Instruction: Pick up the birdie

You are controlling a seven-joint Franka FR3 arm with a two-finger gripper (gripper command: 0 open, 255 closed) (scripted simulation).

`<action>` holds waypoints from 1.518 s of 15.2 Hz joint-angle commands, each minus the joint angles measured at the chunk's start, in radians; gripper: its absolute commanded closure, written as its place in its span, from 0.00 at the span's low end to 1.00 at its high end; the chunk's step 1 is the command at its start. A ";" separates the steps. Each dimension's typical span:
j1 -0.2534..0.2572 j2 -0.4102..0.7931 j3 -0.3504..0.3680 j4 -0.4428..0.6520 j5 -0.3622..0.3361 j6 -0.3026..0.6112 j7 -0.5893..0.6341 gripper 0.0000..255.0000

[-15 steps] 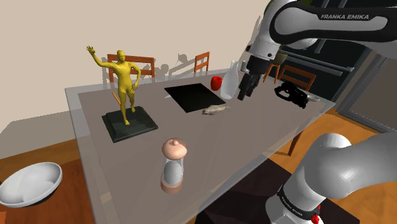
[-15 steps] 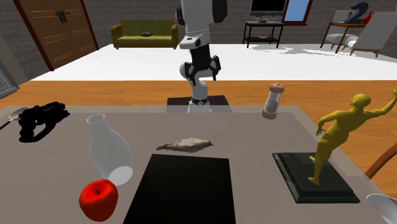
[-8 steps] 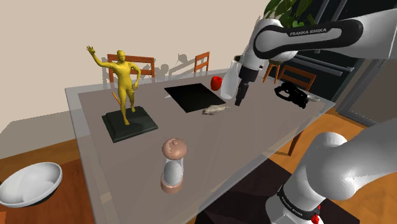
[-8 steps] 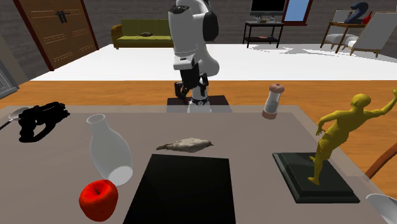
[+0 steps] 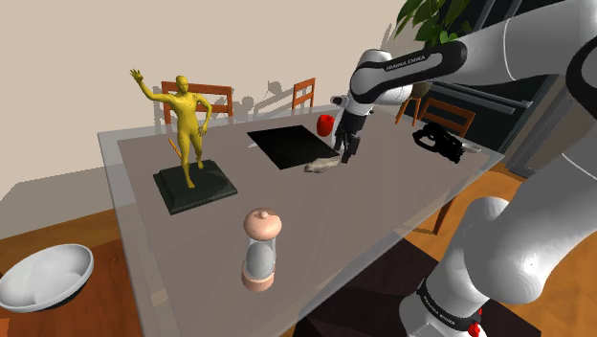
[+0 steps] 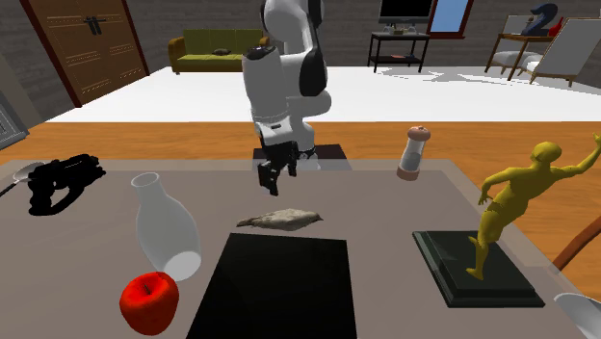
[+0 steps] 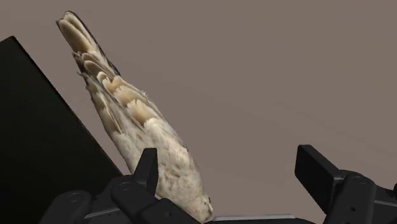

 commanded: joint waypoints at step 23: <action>0.044 0.313 -0.043 0.086 0.191 0.194 -0.444 1.00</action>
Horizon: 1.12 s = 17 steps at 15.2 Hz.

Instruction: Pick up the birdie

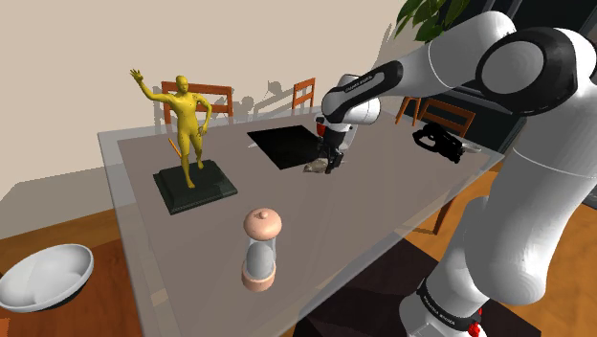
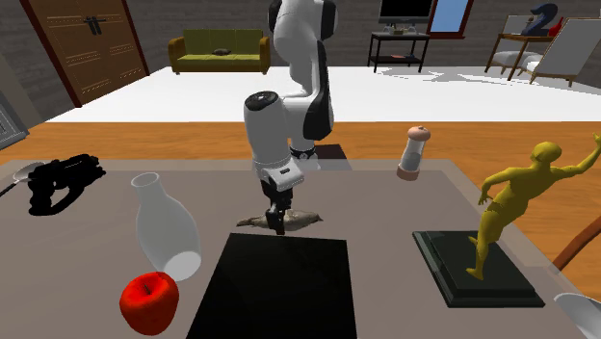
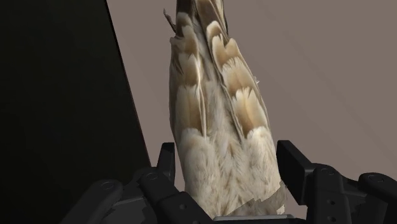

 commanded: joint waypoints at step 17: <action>0.006 -0.116 -0.002 0.096 -0.097 -0.191 0.082 1.00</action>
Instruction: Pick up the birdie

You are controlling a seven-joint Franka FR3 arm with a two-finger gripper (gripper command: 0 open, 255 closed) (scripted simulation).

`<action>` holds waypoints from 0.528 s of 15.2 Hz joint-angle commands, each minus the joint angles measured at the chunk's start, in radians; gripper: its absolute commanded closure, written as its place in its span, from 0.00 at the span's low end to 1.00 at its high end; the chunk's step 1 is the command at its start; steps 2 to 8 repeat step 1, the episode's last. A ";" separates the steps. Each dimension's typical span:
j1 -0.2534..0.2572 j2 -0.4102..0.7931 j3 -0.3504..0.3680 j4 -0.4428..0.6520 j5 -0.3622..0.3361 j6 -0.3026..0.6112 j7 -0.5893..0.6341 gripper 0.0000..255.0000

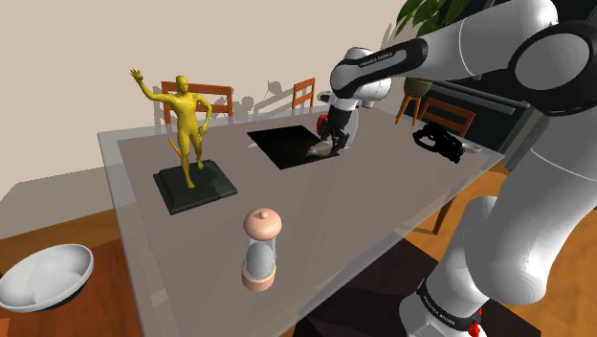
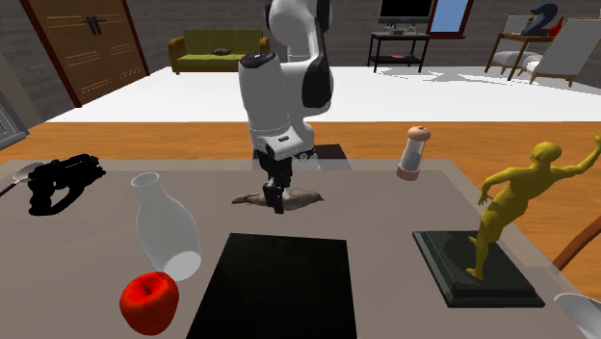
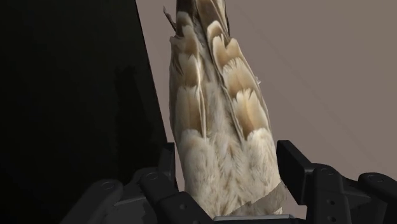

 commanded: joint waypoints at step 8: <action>0.000 -0.002 0.000 0.006 -0.002 -0.008 0.001 1.00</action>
